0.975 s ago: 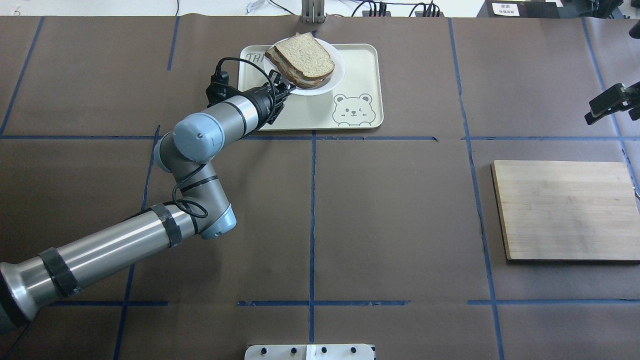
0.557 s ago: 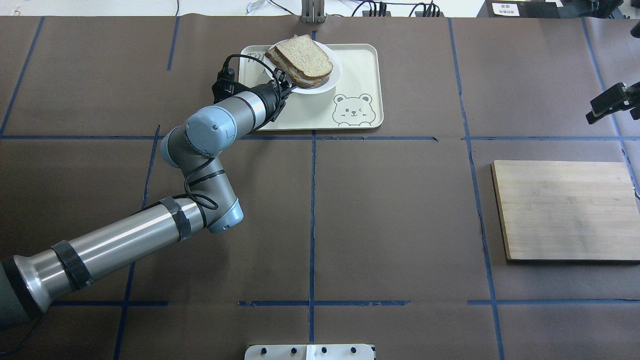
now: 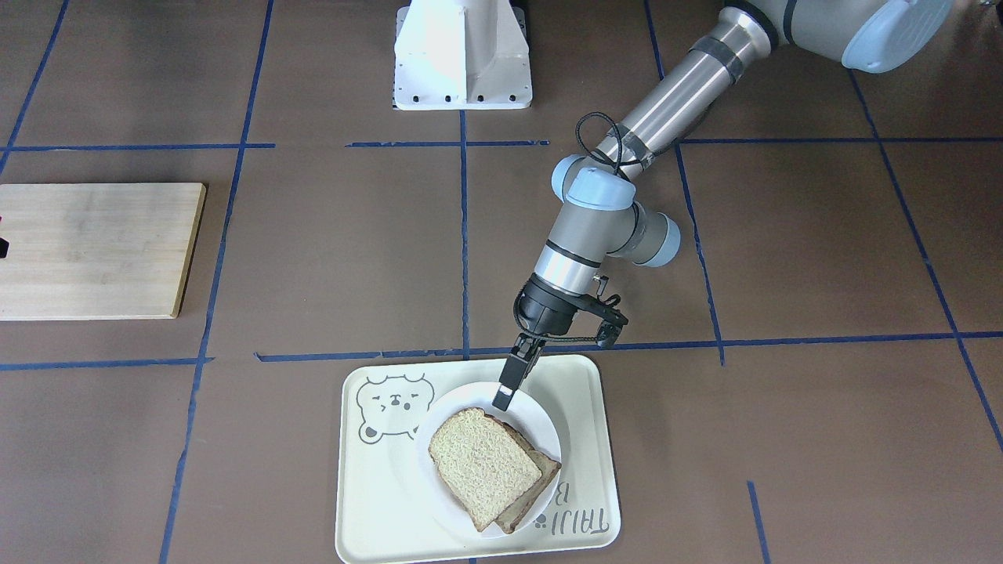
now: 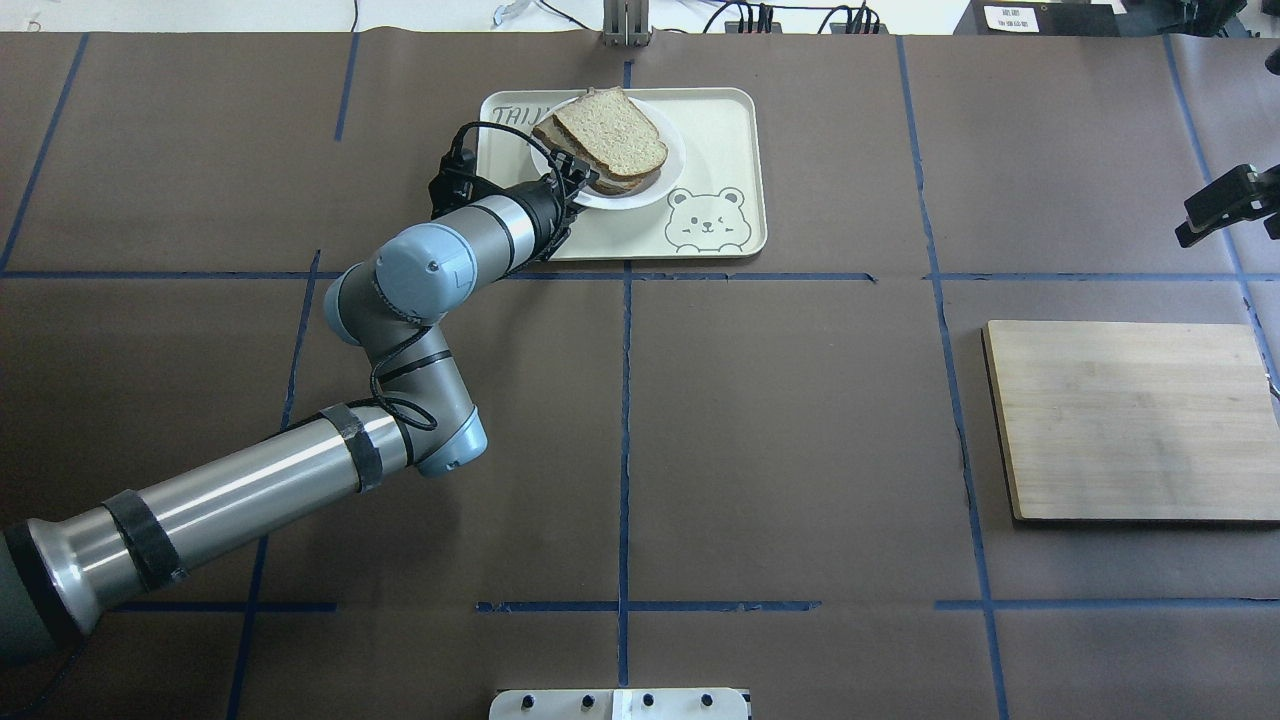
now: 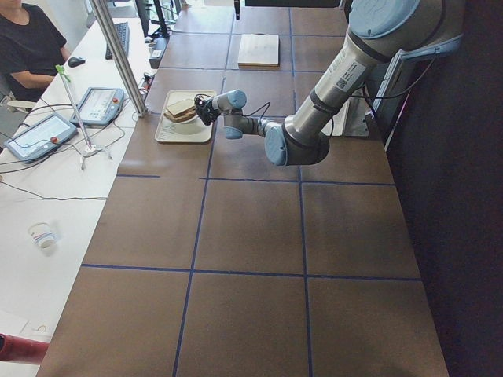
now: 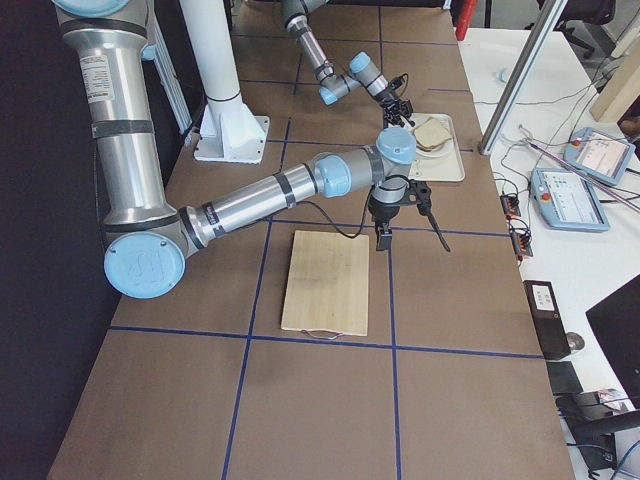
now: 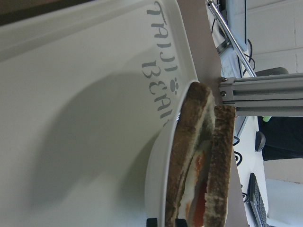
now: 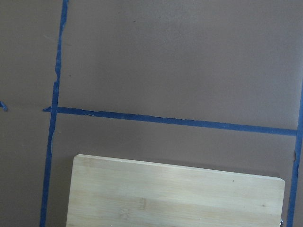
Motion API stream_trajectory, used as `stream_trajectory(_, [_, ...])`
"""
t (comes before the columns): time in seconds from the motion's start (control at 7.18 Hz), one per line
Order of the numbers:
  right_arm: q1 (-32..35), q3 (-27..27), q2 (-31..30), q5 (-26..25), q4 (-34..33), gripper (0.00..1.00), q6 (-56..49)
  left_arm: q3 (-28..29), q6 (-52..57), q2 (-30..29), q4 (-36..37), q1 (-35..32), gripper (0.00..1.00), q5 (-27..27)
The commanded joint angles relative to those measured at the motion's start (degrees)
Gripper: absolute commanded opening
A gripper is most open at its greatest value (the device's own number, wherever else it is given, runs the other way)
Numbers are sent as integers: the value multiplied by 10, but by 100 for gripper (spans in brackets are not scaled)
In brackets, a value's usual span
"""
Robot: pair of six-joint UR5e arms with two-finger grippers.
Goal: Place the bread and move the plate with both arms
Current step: 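Slide the plate with the left gripper farther from the robot onto the tray, then release the plate and withdraw the left gripper from the tray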
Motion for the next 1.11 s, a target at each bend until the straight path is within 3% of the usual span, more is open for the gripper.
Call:
stream_trajectory(0.0, [-1, -3, 1, 0, 0, 100, 1, -91, 3, 73, 3, -5, 100, -37])
stream_trajectory(0.28, [-1, -2, 0, 0, 0, 100, -1, -181, 16, 124, 64, -46, 100, -120])
stream_trajectory(0.7, [13, -2, -11, 3, -1, 100, -14, -384, 243, 260, 251, -167, 100, -321])
stream_trajectory(0.98, [37, -8, -32, 2, -1, 100, -92, -413, 409, 343, 277, -294, 100, -460])
